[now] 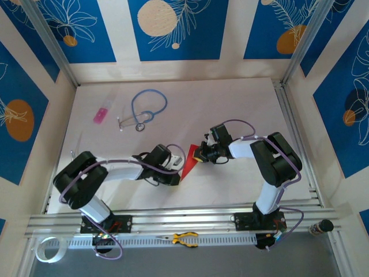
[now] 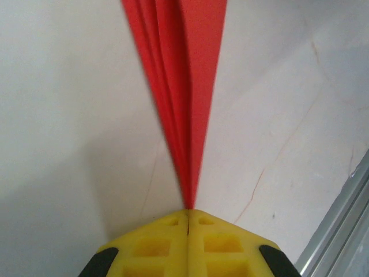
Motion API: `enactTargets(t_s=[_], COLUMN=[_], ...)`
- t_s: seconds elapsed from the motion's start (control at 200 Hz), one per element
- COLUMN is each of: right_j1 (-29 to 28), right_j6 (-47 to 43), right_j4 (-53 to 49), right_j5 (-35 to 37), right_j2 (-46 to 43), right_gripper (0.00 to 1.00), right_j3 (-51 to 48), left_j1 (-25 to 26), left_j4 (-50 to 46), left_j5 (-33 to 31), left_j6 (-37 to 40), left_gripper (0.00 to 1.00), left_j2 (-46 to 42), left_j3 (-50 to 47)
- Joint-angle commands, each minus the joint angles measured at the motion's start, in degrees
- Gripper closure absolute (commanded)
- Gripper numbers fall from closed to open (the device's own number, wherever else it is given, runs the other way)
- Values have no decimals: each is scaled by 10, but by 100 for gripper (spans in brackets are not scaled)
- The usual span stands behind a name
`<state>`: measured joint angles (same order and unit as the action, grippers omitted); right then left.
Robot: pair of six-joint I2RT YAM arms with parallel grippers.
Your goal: Fold a paper plane with a square sheet of paper (pick it up from the middle)
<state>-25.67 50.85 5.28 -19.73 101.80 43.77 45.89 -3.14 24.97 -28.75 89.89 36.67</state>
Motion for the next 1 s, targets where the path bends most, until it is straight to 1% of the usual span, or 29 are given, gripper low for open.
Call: enactTargets(t_s=[0.0,0.125,0.17,0.225,0.3,0.46,0.6,0.815,0.995], right_j1=[2,2,1,0,-2,-4,-4,-2,-2], right_j6=[0,2,4,5,6,7,7,8,8], right_j4=[-64,-61,-60,-57,-57,-56,-54,-49,-40], right_j5=[62,59,60,58,58,57,55,51,43], right_j2=[16,15,15,15,15,17,17,13,3], right_gripper=[94,94,94,94,94,94,94,94,93], right_j3=[-8,-9,-9,-9,-9,-5,-6,-11,-15], left_j1=[6,6,4,2,-3,-5,-5,-5,-5], left_j4=[-76,-63,-59,-44,-26,6,31,28,8], left_j5=[-19,-47,-59,-58,-48,-24,-28,-40,-73], left_j6=[12,5,2,0,-9,-28,-32,-18,-9], left_gripper=[98,99,99,99,98,98,98,98,100], left_j2=[-40,-93,-101,-99,-72,20,79,137,165], left_j3=[-18,-5,7,26,61,133,168,197,190])
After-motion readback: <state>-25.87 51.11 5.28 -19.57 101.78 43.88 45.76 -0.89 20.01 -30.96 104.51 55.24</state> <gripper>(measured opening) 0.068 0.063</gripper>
